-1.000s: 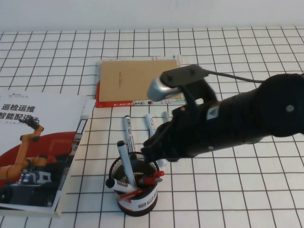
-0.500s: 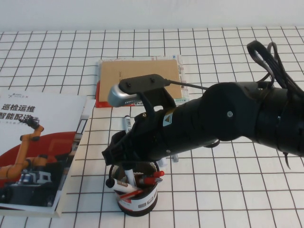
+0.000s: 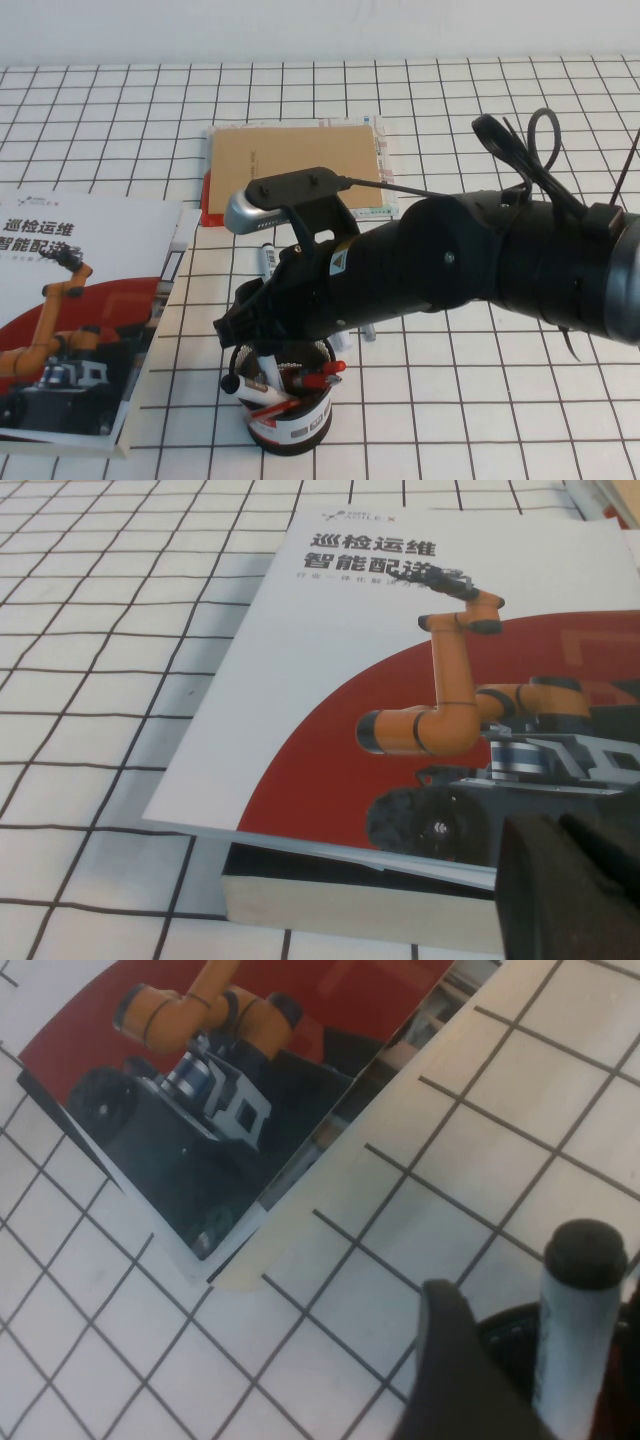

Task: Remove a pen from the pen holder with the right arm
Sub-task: 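Take a marker out of the pen holder and lay it on the table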

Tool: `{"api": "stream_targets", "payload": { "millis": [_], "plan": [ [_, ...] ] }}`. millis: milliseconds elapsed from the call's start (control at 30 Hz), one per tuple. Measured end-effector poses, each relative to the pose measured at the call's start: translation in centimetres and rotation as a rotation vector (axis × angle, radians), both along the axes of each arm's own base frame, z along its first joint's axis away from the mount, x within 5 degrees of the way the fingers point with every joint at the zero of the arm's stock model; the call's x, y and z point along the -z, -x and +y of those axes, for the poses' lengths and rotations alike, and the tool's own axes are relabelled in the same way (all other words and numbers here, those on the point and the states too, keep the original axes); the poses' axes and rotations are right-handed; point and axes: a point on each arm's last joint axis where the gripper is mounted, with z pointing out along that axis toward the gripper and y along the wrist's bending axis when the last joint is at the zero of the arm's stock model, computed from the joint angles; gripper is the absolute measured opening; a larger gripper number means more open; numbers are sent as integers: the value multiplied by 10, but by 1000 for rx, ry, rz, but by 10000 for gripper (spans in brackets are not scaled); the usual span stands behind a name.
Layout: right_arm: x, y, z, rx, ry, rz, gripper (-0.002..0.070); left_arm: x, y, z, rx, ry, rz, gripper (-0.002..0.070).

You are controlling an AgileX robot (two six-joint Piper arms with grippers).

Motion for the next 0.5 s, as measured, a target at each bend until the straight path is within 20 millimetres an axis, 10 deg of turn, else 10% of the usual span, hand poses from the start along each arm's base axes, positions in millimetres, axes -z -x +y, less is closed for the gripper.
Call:
{"api": "stream_targets", "payload": {
  "millis": [500],
  "plan": [
    [11, -5, 2, -9, 36, -21, 379, 0, 0, 0, 0, 0, 0, -3]
  ]
}}
